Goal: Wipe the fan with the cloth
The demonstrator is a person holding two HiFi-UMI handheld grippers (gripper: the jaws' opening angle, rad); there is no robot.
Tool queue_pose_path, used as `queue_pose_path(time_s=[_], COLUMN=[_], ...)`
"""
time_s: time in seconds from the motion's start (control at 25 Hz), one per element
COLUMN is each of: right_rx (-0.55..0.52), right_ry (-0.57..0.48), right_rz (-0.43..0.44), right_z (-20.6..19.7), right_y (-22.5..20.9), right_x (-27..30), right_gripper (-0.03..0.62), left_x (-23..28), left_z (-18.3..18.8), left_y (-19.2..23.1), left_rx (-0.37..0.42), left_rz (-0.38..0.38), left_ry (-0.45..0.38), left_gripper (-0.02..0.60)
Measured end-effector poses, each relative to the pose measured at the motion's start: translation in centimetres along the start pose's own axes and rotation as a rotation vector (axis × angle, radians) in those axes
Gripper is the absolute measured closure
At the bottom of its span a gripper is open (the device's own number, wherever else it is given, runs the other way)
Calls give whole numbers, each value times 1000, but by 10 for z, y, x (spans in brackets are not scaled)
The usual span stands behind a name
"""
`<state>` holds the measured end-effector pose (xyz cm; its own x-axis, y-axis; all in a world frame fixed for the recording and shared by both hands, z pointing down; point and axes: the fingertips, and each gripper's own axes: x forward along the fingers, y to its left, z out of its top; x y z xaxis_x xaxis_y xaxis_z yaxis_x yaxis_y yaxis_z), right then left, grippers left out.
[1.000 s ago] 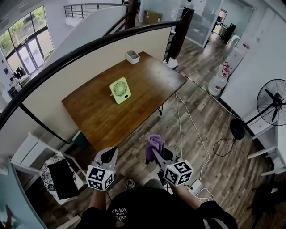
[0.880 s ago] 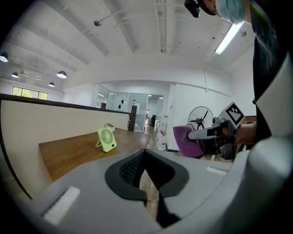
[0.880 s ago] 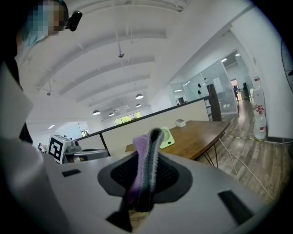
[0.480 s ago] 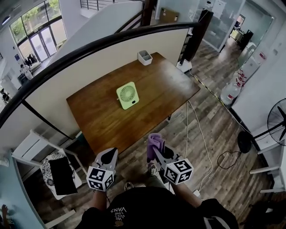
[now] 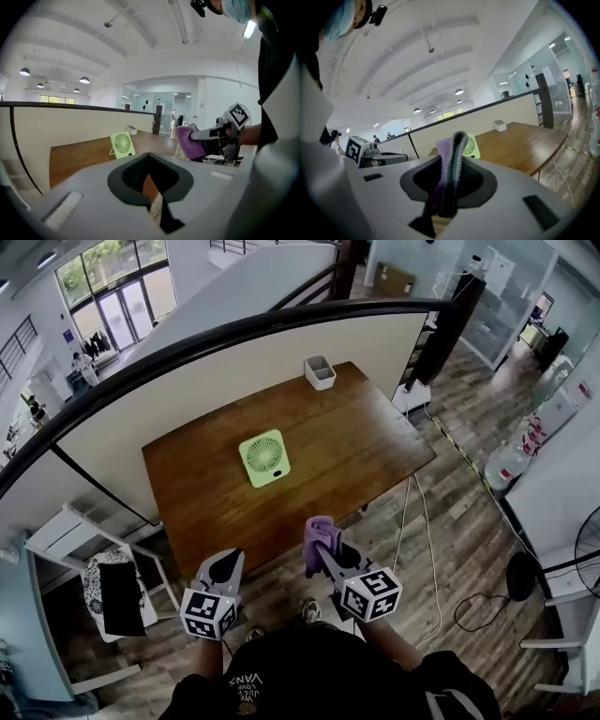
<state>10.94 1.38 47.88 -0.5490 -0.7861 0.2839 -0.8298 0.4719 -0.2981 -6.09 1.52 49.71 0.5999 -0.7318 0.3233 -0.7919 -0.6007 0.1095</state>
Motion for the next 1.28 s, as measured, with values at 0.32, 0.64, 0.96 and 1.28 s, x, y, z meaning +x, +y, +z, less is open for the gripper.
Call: queue_pose_path(time_s=[0.32,0.64,0.96,1.28], right_rx=[-45,-47,-59,-90], right_ry=[30,45,40,76], right_rz=[94,125,93,76], right_z=[13,20,29,33], right_y=[-44,-58,-68,-74], right_x=[10,41,82,133], right_gripper=[500,502,502,502], left_x=[27,44,80,114], left_z=[-1,-1,6,12], left_y=[-16,3,48,93], left_rx=[-58,-106,-135,-129], left_rz=[112,152,122,100], left_ry=[-17,-2,-21,-18], left_gripper=[571,571,571,571])
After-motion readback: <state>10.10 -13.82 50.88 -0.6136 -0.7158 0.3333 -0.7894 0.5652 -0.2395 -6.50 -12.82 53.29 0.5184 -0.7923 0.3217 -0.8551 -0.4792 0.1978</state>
